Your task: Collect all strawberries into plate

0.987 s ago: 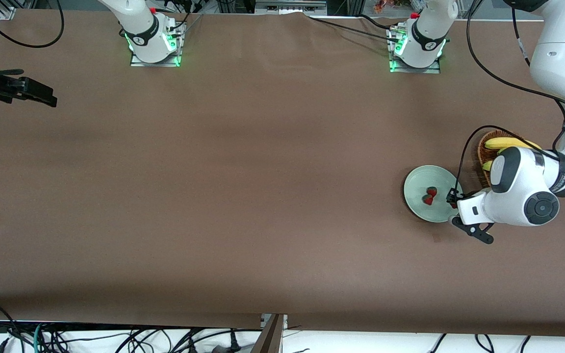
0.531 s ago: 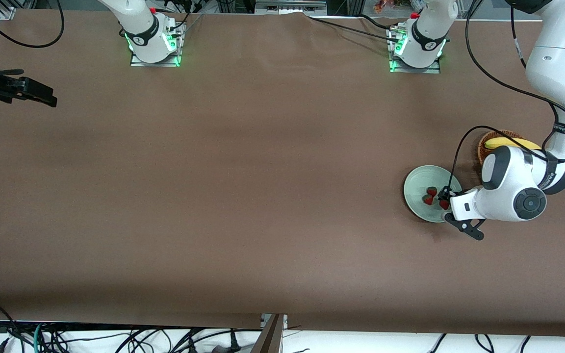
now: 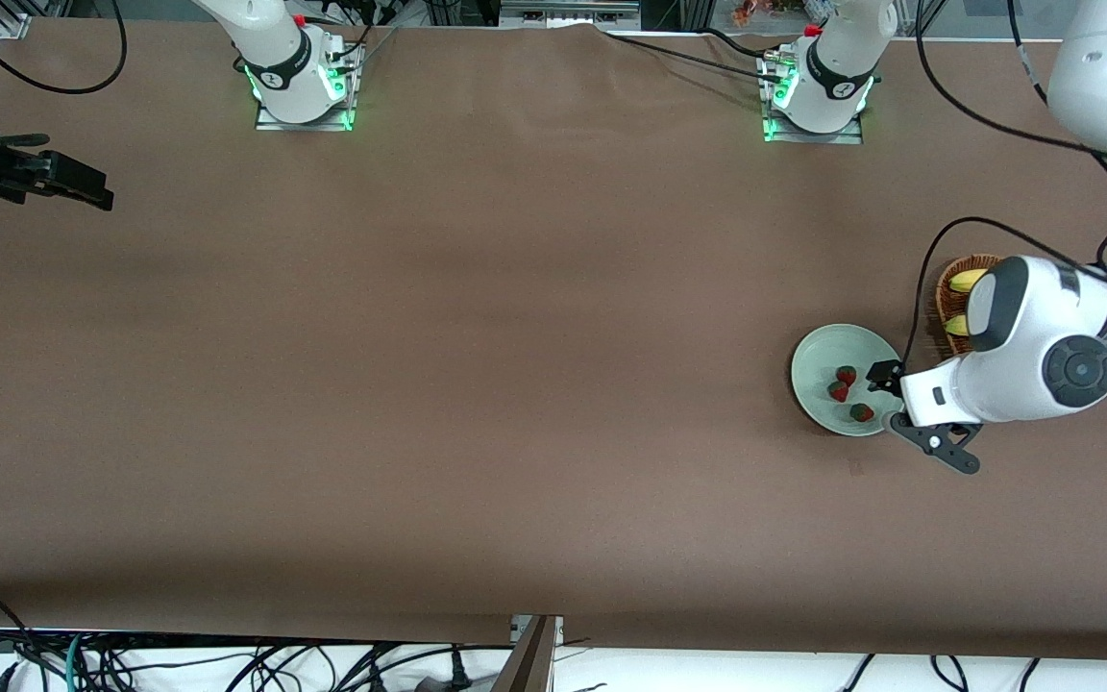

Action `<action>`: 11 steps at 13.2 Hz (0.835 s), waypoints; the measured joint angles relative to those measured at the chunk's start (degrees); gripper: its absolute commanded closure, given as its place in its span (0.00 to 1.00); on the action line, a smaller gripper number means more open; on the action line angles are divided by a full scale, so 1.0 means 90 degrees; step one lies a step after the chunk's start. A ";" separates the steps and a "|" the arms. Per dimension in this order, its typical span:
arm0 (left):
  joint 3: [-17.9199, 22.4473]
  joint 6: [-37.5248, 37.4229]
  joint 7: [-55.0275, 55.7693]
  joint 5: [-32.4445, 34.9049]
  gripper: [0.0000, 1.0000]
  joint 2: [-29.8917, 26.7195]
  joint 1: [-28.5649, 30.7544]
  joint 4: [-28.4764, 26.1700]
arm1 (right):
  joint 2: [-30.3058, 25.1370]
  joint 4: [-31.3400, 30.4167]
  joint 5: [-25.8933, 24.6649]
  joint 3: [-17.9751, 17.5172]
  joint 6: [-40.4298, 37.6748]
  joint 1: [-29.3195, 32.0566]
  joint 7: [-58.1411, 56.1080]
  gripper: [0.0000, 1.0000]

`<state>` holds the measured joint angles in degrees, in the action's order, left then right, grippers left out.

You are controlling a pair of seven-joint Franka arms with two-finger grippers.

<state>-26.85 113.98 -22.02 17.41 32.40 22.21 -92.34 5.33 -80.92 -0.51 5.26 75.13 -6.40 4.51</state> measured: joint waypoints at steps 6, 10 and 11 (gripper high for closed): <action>-0.0775 -0.2048 0.0831 -0.0001 0.00 -0.0604 -0.0002 0.1115 | 0.0076 0.0097 0.0000 0.0001 0.0041 0.0000 -0.0184 0.00; -0.1165 -0.3565 0.1179 -0.0001 0.00 -0.0908 -0.0016 0.2347 | 0.0096 0.0108 0.0000 0.0007 0.0043 0.0003 -0.0208 0.00; -0.1185 -0.3719 0.1179 -0.0001 0.00 -0.0936 -0.0013 0.2585 | 0.0097 0.0111 0.0000 0.0009 0.0043 0.0003 -0.0209 0.00</action>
<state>-37.52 80.50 -11.41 17.40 23.97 22.10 -69.08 6.21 -79.93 -0.51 5.34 75.53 -6.37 2.63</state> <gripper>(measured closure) 0.000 0.000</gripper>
